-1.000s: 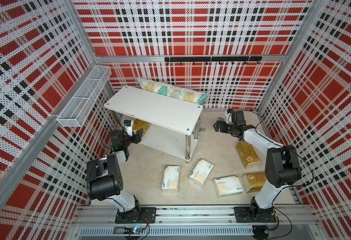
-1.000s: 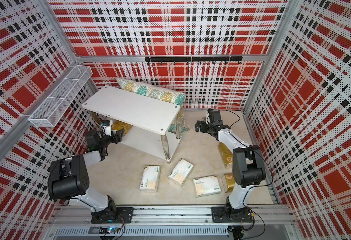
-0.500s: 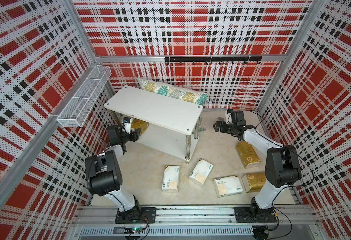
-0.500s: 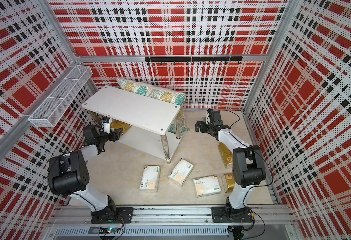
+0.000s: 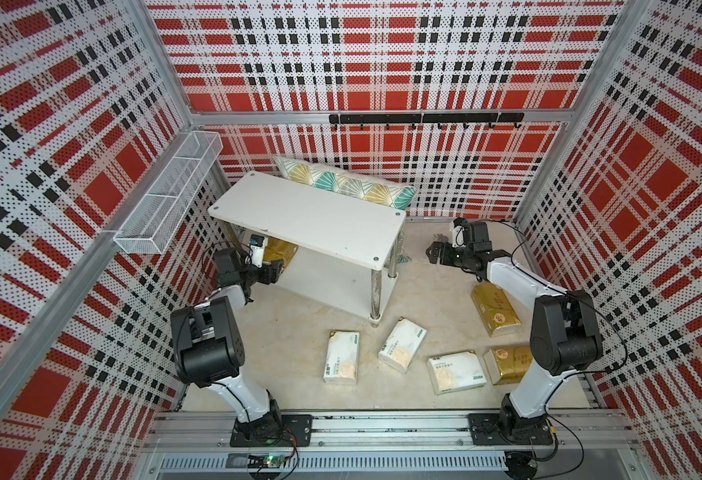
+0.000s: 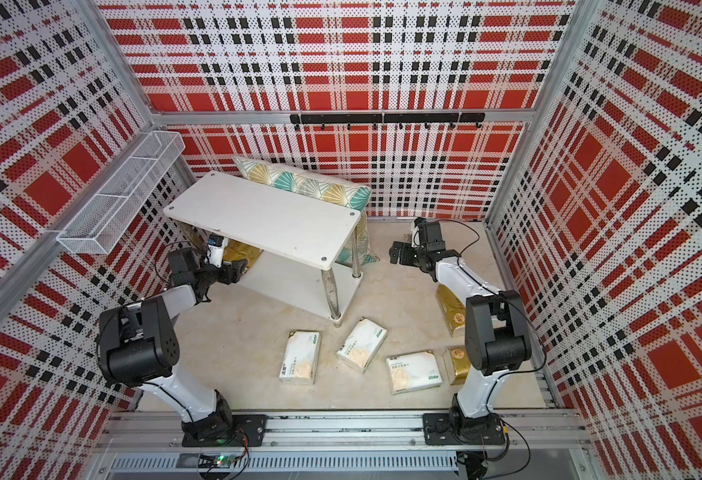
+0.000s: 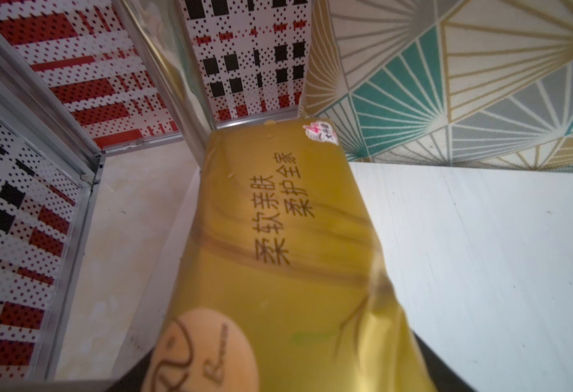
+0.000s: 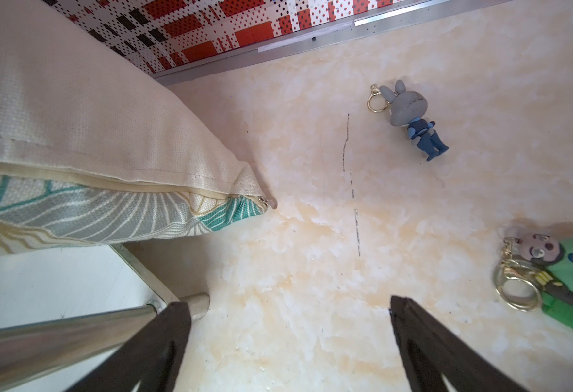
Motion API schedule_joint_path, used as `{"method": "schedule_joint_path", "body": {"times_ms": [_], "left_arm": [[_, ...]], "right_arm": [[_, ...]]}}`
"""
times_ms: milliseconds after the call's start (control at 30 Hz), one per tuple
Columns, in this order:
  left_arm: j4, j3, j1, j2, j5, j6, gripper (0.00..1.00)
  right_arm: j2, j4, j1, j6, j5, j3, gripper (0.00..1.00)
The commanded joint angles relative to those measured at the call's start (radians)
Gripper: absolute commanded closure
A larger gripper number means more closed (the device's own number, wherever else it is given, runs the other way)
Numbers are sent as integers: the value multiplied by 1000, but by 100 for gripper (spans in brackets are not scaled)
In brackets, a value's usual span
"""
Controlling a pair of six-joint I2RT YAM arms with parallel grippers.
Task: Place the tissue boxes on the shelf by color
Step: Place a box of tissues on the shelf.
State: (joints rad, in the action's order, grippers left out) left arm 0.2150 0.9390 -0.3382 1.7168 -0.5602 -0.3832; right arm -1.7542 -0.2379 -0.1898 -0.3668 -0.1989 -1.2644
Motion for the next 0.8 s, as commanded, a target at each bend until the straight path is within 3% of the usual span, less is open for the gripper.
{"method": "schedule_joint_path", "body": {"times_ms": [0,467,600,633,767], "left_arm": [[-50,-3,14,18,24,-22,20],[-121,48,25,43,43,-14,14],[-141,59,26,46,43,3,9],[-141,60,26,44,45,9,1],[-140,62,26,37,44,28,1]], "right_arm": [[23,2,-7,5,-7,-21,0],[39,11,-7,3,-19,-6,0],[45,11,-7,8,-28,-4,0],[47,13,-7,9,-28,-3,0],[54,14,-7,8,-30,-1,0]]}}
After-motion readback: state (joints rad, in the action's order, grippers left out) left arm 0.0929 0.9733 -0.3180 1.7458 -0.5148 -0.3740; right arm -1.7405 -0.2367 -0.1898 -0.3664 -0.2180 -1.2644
